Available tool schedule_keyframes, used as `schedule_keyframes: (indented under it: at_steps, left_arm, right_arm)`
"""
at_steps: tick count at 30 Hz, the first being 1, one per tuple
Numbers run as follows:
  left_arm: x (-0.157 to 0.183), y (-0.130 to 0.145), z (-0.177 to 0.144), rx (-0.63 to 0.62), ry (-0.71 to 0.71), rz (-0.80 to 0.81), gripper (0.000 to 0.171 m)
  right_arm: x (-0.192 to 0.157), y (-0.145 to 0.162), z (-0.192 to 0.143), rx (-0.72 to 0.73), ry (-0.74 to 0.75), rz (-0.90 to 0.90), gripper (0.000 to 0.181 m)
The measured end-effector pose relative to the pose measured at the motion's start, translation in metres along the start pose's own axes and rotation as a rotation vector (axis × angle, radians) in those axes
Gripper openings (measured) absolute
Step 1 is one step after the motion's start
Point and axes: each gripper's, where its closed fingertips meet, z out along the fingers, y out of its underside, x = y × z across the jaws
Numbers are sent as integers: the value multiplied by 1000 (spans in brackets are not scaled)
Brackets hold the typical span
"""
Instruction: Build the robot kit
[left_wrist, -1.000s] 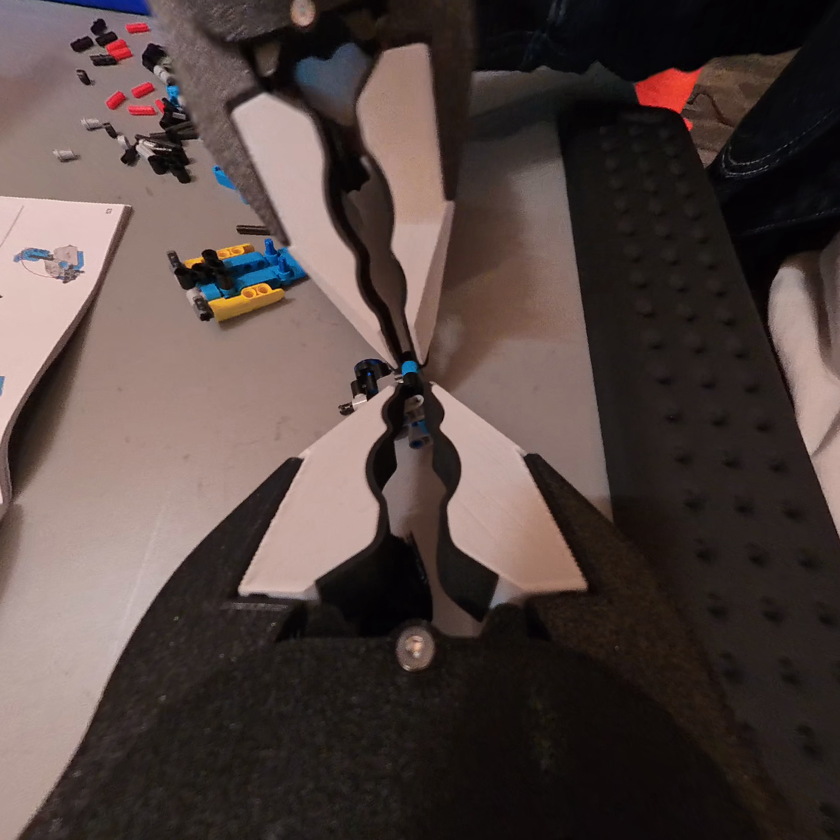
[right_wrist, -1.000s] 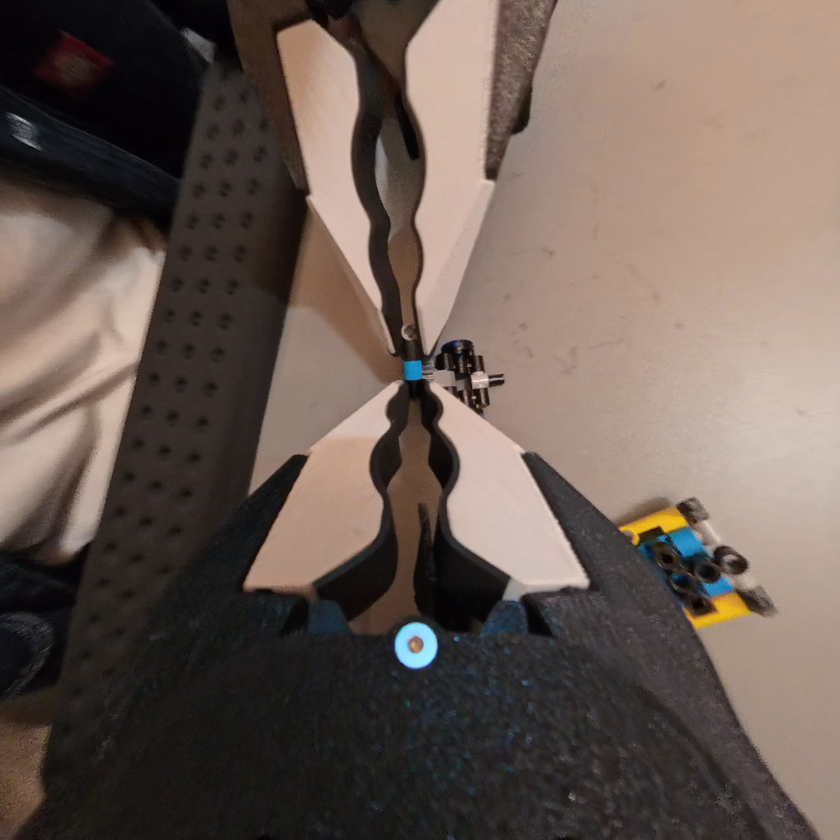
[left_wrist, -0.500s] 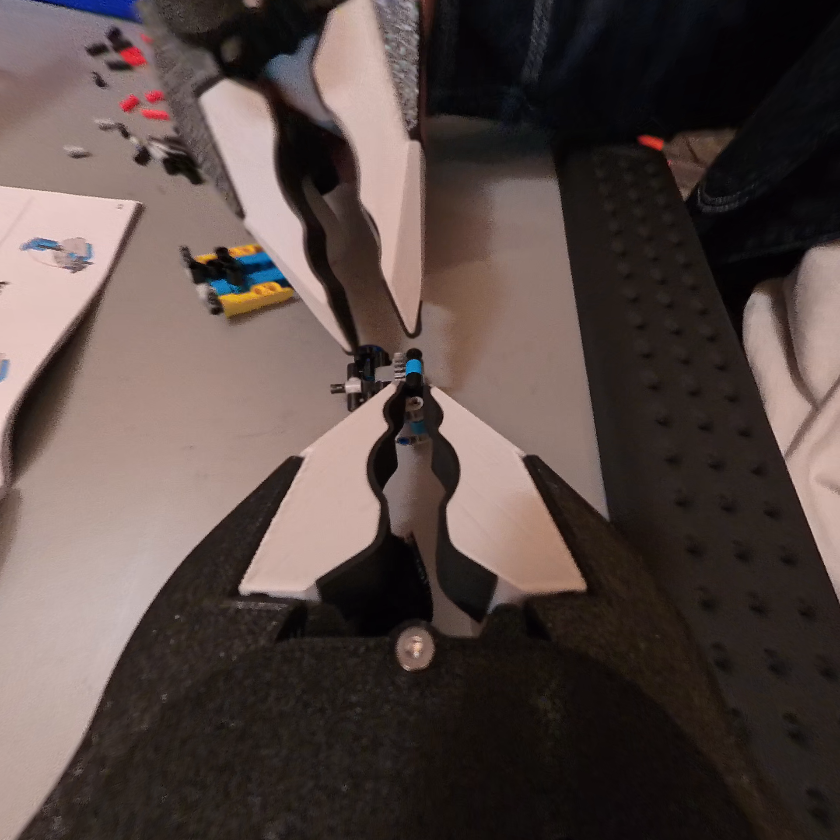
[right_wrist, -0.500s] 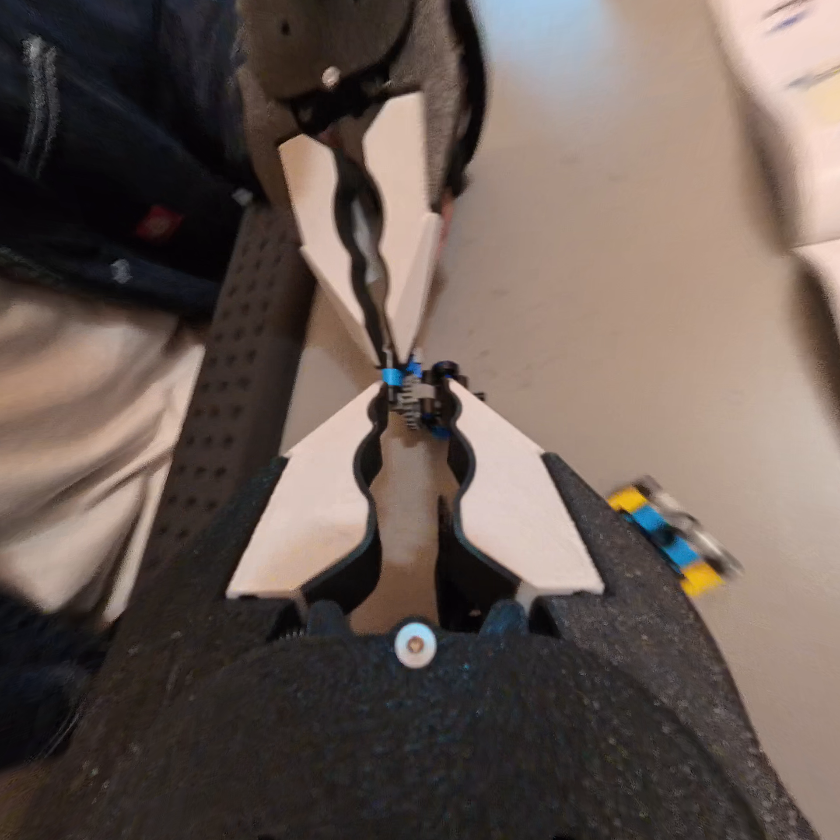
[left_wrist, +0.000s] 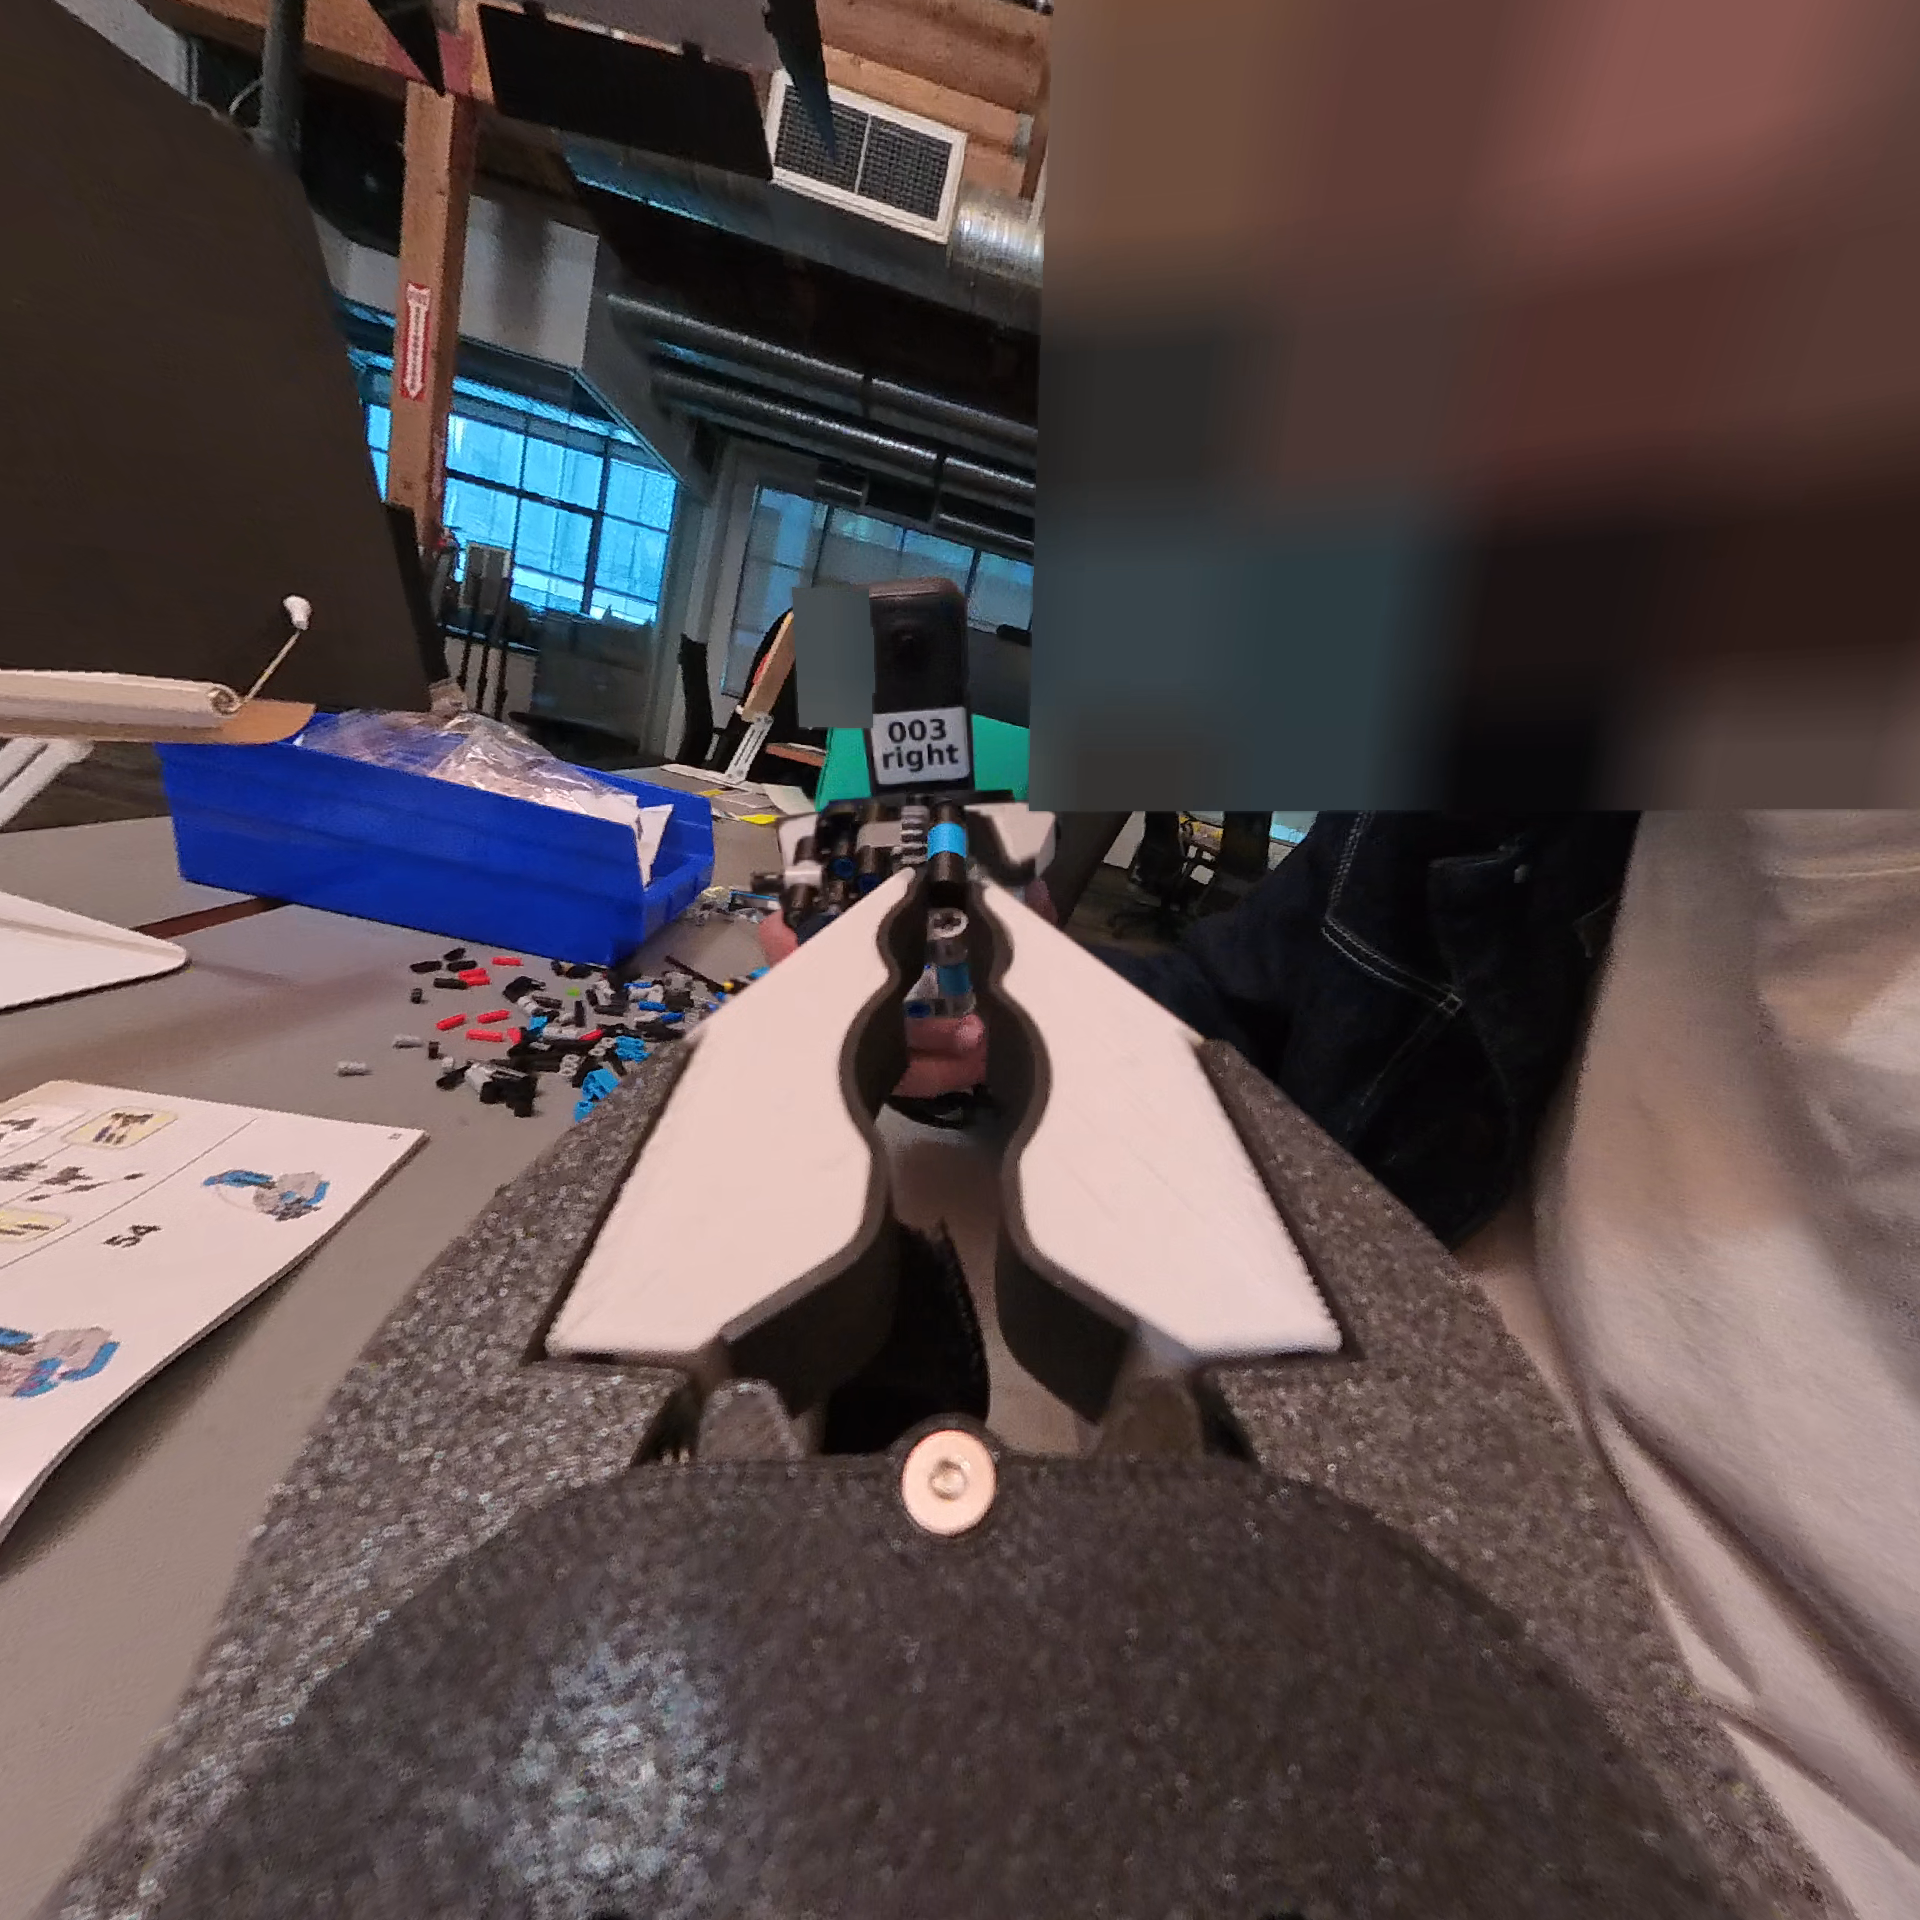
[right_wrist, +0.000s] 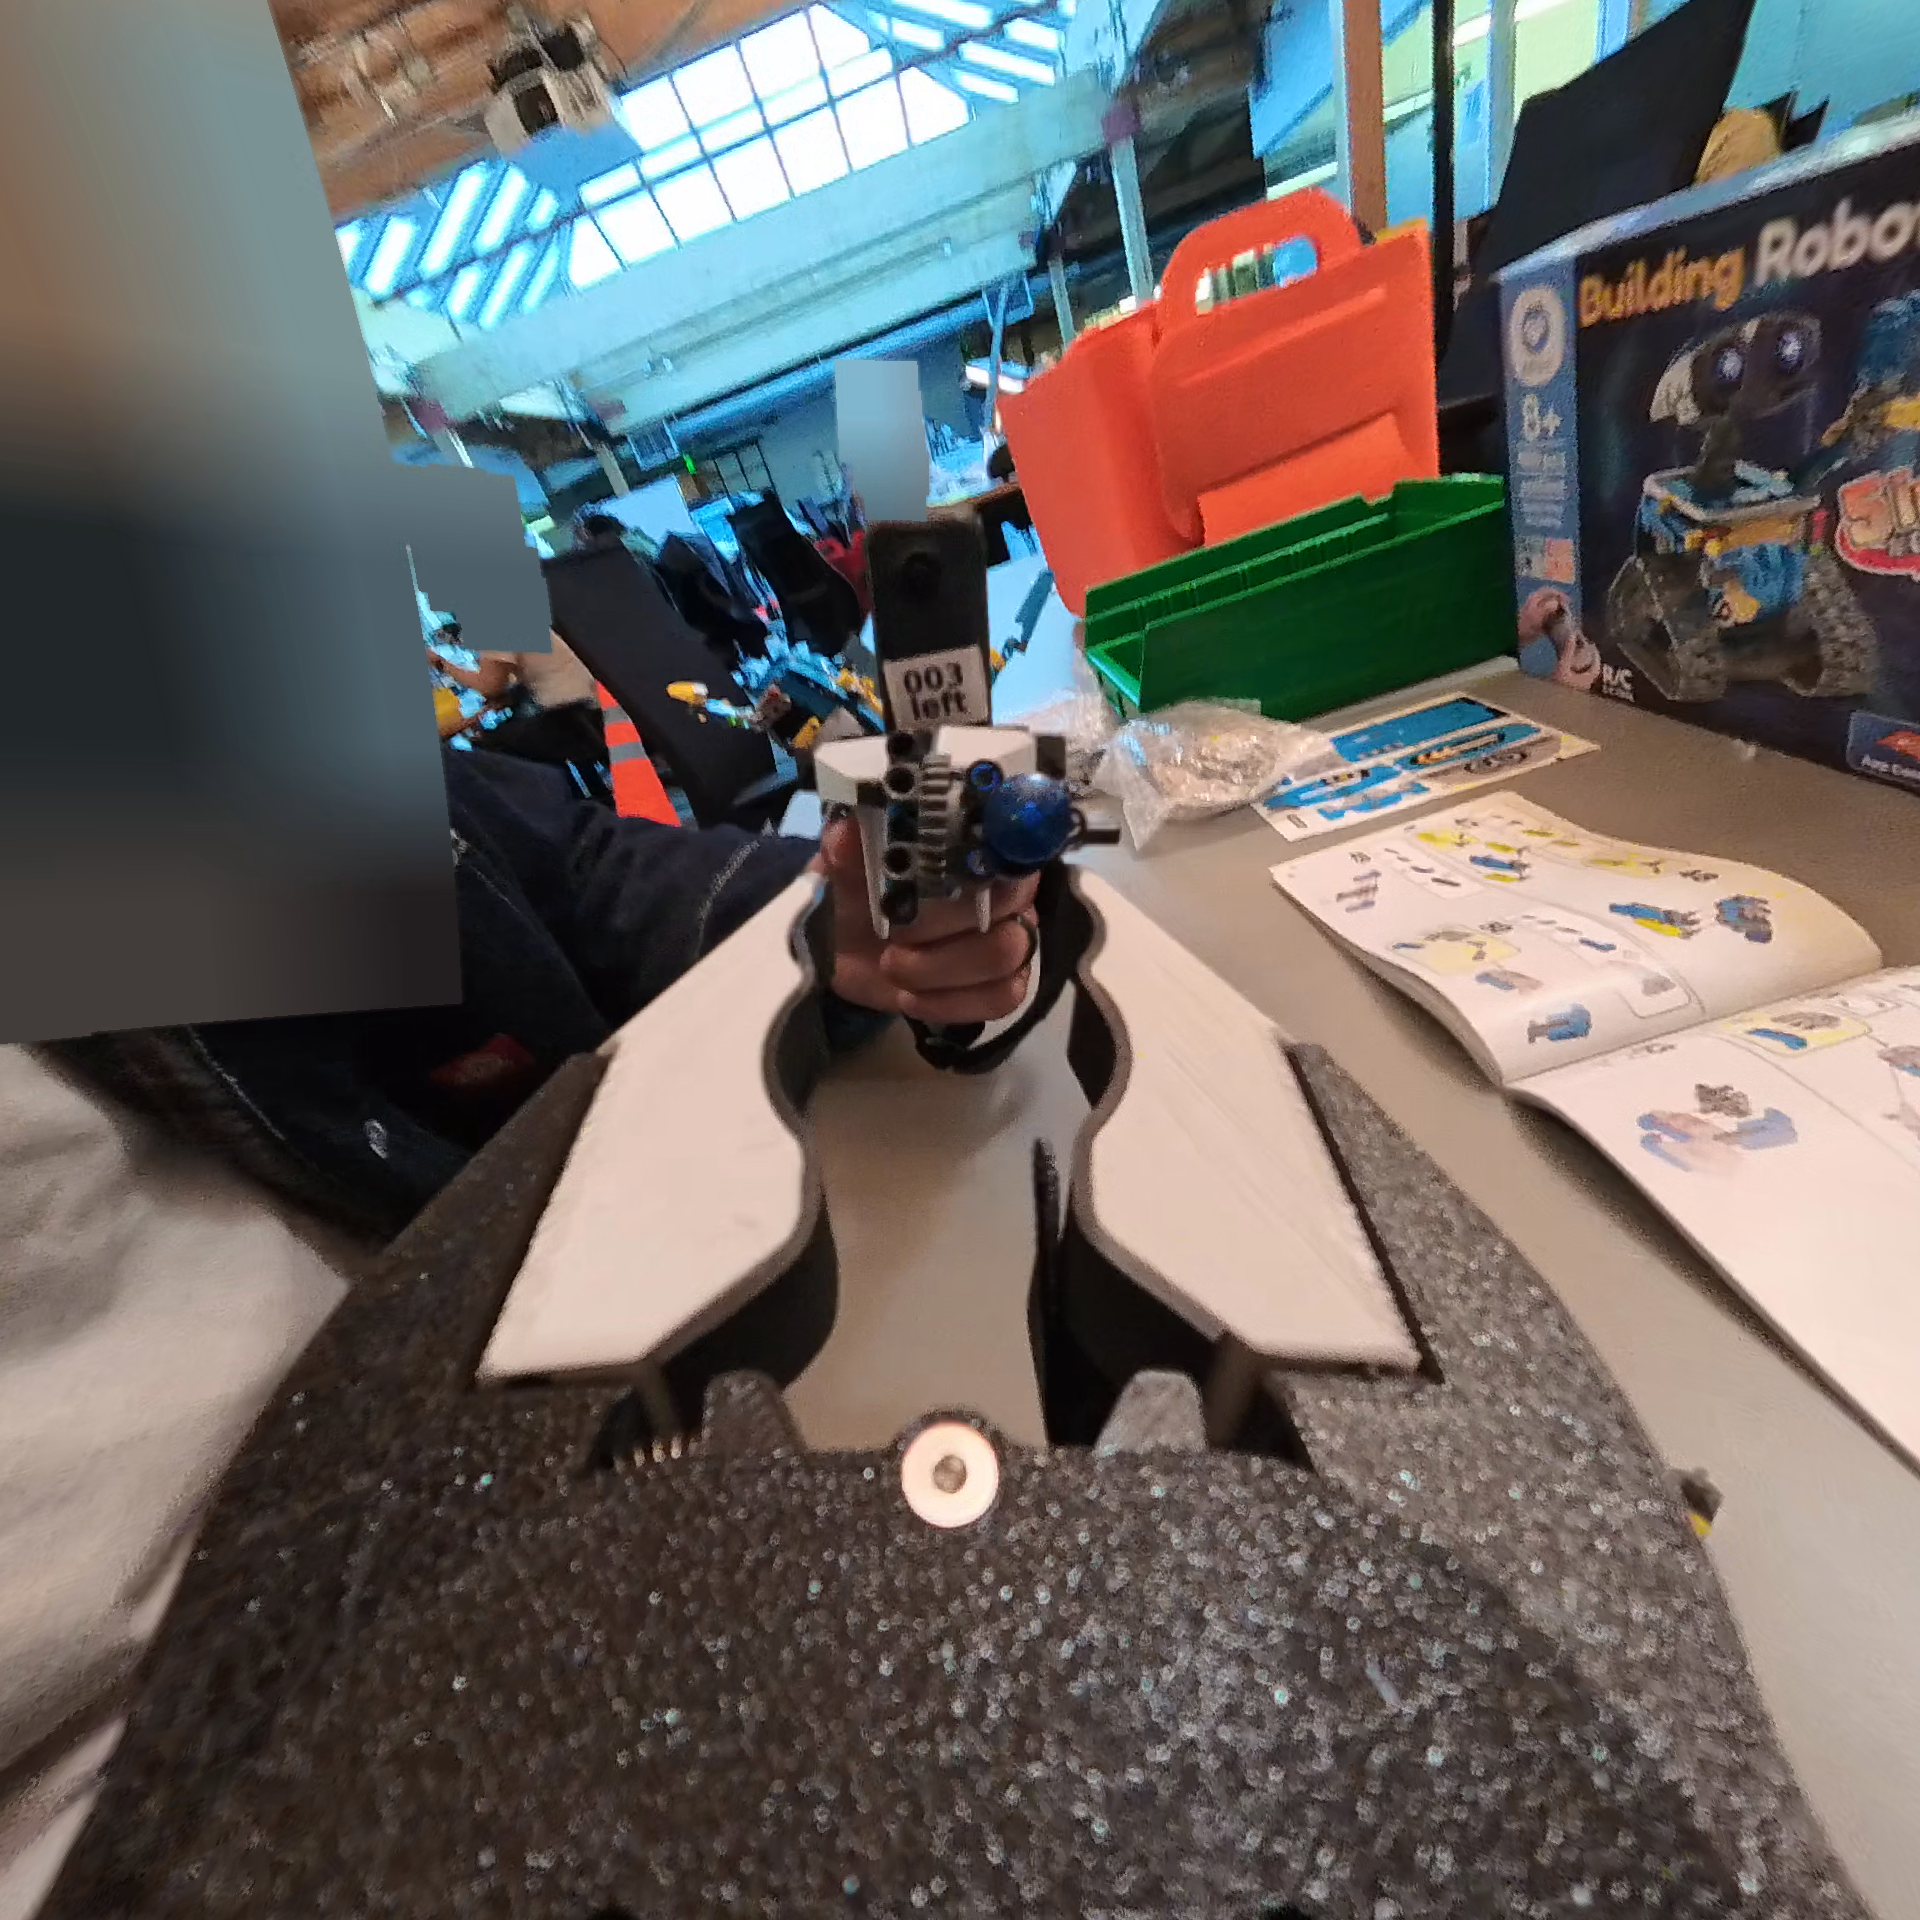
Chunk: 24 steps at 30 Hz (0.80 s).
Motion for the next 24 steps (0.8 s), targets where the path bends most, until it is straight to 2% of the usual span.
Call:
schedule_keyframes:
  at_steps: [4,8,10,13,16,20,24]
  left_arm:
    - [1,0,1,-2,6,9,6]
    - [3,1,2,3,17,7,6]
    - [4,4,3,-8,18,15,6]
    - [5,5,4,-14,16,56,6]
    - [6,9,5,-41,6,134,6]
    - [3,17,3,-117,-38,268,8]
    - [1,16,2,-147,-85,336,26]
  right_arm:
    - [-3,12,7,-48,15,-38,40]
    - [-13,14,11,-62,-27,-25,28]
    - [-10,15,11,-61,-2,-32,13]
    - [-10,13,8,-62,15,-78,12]
    - [-10,11,4,-74,52,-199,12]
    - [-6,18,3,-158,131,-383,12]
    - [1,31,4,-250,189,-501,11]
